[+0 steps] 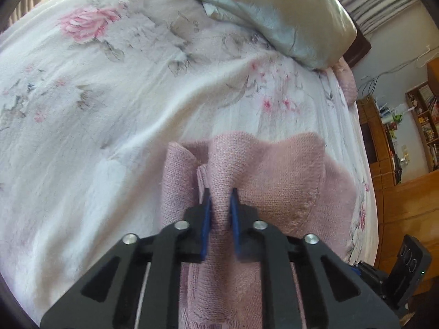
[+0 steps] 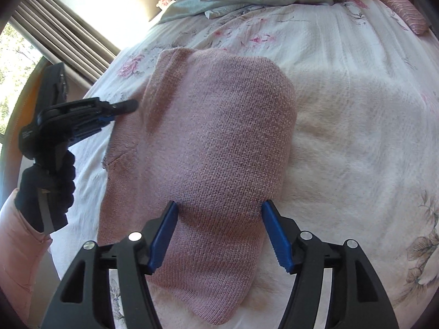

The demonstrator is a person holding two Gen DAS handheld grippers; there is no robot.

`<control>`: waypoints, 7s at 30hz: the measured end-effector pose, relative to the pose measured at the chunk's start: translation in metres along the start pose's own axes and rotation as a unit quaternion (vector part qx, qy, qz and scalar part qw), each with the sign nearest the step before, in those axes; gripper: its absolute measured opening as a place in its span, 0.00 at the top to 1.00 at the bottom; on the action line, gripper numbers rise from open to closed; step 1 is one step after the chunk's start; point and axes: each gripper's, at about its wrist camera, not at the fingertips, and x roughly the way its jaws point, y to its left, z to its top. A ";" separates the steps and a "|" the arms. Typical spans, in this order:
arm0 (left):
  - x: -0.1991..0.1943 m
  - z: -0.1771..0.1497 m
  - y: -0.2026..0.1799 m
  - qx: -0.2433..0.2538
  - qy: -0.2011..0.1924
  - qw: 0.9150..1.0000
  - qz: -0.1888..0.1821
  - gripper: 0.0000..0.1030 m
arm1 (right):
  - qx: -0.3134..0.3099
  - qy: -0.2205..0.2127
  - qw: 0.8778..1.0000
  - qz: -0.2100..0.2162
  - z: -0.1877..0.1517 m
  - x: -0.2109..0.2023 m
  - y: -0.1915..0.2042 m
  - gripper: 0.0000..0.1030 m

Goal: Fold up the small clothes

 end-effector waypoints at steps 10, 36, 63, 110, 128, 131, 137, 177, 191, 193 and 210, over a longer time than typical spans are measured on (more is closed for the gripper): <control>0.020 -0.010 0.030 -0.002 0.030 0.997 0.070 0.72 | 0.005 0.013 1.000 0.003 0.001 0.014 -0.007 0.30; -0.030 -0.083 -0.011 0.053 0.035 0.995 0.074 0.44 | -0.013 -0.026 1.000 0.009 0.001 -0.013 0.010 0.32; 0.066 -0.089 0.019 -0.088 0.144 0.965 -0.201 0.46 | 0.162 0.022 0.964 0.211 0.003 0.067 -0.072 0.04; 0.064 -0.301 -0.220 0.026 0.186 0.978 -0.096 0.42 | 0.213 0.019 0.958 0.190 -0.269 -0.111 -0.263 0.18; 0.069 -0.330 -0.224 0.017 0.192 0.981 -0.032 0.37 | 0.128 0.058 0.985 0.098 -0.272 -0.137 -0.246 0.77; 0.075 -0.336 -0.217 0.011 0.191 0.981 -0.028 0.37 | 0.129 0.077 0.985 0.079 -0.277 -0.122 -0.245 0.75; 0.074 -0.336 -0.232 0.033 0.190 0.981 -0.014 0.37 | 0.185 0.063 0.976 0.095 -0.291 -0.116 -0.263 0.62; -0.093 -0.366 -0.322 0.173 0.072 0.976 0.114 0.22 | 0.093 -0.103 0.961 -0.240 -0.306 -0.294 -0.104 0.04; -0.103 -0.376 -0.326 0.173 0.068 0.976 0.115 0.21 | 0.082 -0.097 0.966 -0.225 -0.315 -0.296 -0.093 0.04; -0.103 -0.376 -0.326 0.173 0.068 0.976 0.117 0.21 | 0.083 -0.097 0.966 -0.226 -0.315 -0.297 -0.094 0.04; -0.094 -0.377 -0.328 0.177 0.079 0.973 0.123 0.20 | 0.094 -0.091 0.963 -0.235 -0.317 -0.294 -0.104 0.04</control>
